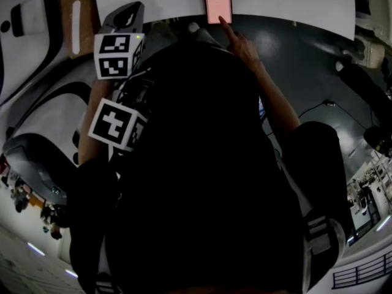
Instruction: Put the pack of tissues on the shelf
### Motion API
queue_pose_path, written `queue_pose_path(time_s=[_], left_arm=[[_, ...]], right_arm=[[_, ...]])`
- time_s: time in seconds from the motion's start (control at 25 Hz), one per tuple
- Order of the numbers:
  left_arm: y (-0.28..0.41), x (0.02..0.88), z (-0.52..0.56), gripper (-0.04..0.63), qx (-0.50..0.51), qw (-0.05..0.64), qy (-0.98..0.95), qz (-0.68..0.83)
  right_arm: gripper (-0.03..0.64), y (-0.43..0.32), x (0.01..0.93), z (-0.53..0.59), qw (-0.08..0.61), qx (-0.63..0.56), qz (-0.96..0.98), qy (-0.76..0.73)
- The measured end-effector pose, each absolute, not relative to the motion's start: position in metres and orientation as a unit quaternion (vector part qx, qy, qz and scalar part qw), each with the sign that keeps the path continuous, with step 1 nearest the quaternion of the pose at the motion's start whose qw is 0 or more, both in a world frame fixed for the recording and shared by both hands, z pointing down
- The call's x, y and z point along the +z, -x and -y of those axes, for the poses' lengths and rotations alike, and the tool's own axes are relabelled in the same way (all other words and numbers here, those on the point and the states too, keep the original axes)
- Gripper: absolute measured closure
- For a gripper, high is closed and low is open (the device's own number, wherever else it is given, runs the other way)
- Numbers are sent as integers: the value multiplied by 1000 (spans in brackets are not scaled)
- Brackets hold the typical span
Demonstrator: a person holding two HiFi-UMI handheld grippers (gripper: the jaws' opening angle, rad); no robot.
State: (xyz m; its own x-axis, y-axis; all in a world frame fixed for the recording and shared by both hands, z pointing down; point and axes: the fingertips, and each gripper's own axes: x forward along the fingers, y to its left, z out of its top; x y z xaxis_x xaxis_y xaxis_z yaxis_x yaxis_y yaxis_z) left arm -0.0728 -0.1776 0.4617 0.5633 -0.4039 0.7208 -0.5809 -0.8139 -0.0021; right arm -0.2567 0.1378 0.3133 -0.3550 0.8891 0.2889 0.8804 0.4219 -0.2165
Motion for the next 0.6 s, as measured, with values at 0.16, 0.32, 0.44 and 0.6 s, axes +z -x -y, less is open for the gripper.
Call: queue_pose_path(time_s=[0.16, 0.32, 0.44, 0.6], left_arm=[[80, 464, 177, 586, 376, 123, -873, 286], [83, 464, 177, 584, 377, 126, -871, 291], [83, 465, 176, 586, 380, 126, -870, 288], [85, 465, 175, 585, 384, 127, -867, 292]], right_arm=[[598, 258, 313, -140, 182, 12, 818, 546], [598, 258, 312, -141, 180, 12, 816, 549], [598, 258, 310, -141, 174, 13, 817, 549], [598, 256, 308, -143, 173, 11, 816, 551]])
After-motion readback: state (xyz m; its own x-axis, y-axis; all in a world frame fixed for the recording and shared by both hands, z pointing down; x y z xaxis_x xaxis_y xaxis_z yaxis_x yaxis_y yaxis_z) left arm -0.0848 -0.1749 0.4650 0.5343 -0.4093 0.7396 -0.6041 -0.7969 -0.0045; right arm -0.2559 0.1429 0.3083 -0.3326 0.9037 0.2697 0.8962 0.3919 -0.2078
